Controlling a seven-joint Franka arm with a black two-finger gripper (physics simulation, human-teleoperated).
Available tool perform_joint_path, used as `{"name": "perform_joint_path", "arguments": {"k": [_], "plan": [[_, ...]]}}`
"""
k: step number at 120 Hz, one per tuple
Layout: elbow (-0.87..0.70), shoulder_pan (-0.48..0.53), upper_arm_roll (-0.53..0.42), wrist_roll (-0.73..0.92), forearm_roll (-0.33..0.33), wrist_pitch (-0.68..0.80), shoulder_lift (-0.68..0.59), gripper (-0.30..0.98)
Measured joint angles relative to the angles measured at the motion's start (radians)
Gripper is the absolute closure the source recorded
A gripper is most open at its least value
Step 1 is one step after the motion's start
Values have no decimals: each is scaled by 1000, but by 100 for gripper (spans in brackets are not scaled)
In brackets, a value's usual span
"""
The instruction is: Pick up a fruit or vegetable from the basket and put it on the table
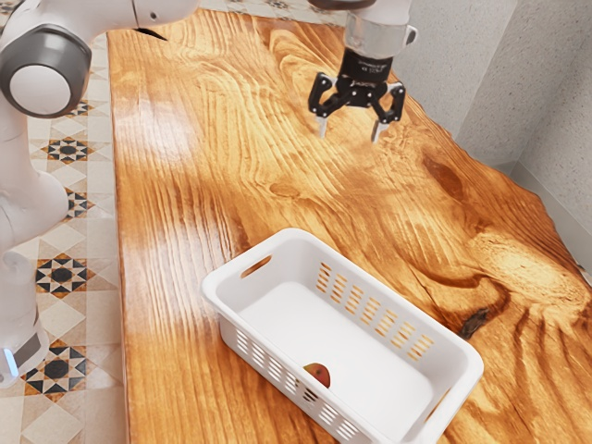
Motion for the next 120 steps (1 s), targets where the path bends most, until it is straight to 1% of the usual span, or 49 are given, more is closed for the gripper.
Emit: {"name": "perform_joint_path", "arguments": {"k": [24,42,48,56,64,74,80,86,96,101,108,120], "plan": [[-1,11,-9,-172,-19,24,9,0],[0,11,-27,-169,-67,34,37,0],[-1,8,-36,-142,-86,36,54,0],[-1,15,-49,-71,-139,39,117,0],[0,27,-121,7,-172,42,157,0],[-5,46,-189,101,-196,63,200,0],[-18,43,-226,151,-206,89,210,0],[-44,35,-244,197,-213,116,209,0],[-243,-25,-248,266,-213,218,115,0],[-301,-62,-247,297,-204,272,85,0],[-332,-95,-248,336,-196,332,75,0],[-344,-111,-254,393,-192,403,86,0]]}}
